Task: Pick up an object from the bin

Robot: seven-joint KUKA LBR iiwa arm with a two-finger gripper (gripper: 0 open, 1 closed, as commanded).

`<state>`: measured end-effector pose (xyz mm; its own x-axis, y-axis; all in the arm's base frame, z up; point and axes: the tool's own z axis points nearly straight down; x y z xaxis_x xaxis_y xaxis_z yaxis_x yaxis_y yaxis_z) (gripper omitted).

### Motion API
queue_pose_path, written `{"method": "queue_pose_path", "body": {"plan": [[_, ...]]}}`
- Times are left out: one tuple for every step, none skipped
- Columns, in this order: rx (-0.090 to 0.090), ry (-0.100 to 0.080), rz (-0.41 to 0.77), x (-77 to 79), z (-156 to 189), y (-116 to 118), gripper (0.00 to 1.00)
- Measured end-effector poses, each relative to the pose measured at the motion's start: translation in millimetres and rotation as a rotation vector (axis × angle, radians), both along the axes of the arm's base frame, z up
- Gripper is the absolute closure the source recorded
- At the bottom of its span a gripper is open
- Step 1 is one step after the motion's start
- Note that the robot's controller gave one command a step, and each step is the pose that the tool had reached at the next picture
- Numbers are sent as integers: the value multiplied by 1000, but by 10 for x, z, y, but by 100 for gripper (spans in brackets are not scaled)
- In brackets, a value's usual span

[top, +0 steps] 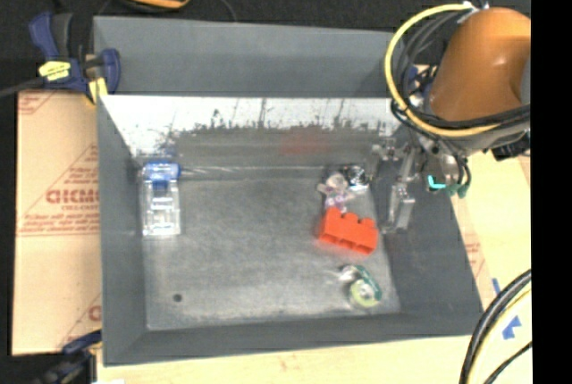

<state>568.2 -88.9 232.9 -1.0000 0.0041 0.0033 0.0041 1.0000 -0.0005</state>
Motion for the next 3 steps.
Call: {"method": "queue_pose_path", "body": {"plan": [[-1,1,32,-25,-1646,-228,0],[-1,-8,117,-131,-1310,-191,0],[-2,-11,232,-16,-1311,-209,0]]}}
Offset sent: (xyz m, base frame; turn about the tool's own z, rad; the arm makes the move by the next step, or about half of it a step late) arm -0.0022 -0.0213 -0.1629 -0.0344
